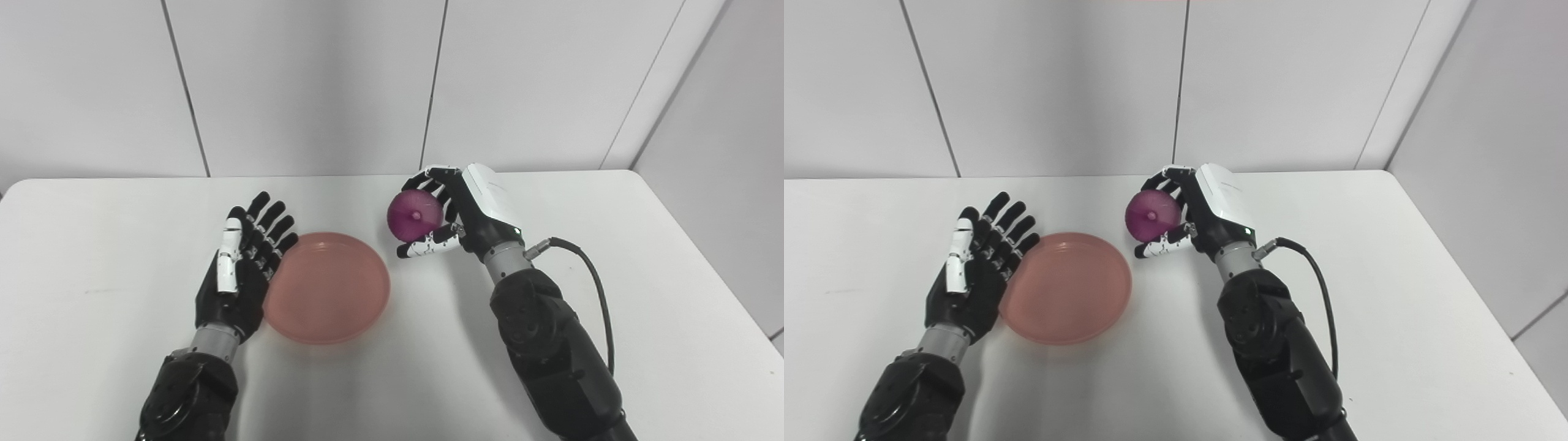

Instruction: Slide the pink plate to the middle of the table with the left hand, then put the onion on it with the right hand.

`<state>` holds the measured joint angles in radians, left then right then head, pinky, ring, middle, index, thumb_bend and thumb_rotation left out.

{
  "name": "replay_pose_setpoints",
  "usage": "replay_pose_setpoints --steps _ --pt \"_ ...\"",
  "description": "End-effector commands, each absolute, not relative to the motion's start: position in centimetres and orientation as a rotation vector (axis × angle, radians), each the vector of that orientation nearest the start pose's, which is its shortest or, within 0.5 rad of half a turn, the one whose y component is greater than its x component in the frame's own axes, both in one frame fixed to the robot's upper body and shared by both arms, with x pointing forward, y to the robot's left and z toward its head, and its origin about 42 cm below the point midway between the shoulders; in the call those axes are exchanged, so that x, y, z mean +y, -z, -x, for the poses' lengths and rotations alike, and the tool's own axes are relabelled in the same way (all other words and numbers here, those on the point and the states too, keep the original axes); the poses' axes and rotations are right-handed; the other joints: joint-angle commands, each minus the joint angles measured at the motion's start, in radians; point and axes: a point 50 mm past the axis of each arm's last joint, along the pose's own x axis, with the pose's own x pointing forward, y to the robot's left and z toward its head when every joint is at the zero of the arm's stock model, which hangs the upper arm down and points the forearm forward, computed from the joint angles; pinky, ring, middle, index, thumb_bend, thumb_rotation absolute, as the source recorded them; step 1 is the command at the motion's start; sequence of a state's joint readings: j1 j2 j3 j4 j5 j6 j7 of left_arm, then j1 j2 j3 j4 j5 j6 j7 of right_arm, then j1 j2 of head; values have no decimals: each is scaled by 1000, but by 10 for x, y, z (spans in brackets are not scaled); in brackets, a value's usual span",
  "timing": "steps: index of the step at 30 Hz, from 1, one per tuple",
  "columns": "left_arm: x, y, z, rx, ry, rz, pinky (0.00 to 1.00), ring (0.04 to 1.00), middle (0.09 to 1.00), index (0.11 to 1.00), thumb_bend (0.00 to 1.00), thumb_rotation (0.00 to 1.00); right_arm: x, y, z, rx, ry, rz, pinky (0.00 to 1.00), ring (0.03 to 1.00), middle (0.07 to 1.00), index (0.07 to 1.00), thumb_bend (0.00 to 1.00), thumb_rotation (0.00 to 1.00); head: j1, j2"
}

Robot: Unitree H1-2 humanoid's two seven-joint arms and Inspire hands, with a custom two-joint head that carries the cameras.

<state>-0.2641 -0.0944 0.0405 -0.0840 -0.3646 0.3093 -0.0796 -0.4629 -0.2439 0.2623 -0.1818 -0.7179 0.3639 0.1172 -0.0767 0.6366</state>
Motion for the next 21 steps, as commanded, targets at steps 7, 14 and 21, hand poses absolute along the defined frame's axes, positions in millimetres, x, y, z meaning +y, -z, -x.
replay_pose_setpoints --steps 7,14,21 --pt "142 -202 -360 -106 248 431 905 915 923 916 448 1000 -169 -286 -388 -454 -70 966 252 347 448 534 663 70 60 -7" --pt "134 -203 -361 -115 244 430 913 918 922 919 450 1000 -162 -282 -391 -440 -103 969 253 348 444 532 658 99 119 -12" --pt "127 -204 -361 -119 236 426 903 916 920 916 449 1000 -150 -272 -396 -428 -151 969 270 368 463 544 667 94 159 -21"
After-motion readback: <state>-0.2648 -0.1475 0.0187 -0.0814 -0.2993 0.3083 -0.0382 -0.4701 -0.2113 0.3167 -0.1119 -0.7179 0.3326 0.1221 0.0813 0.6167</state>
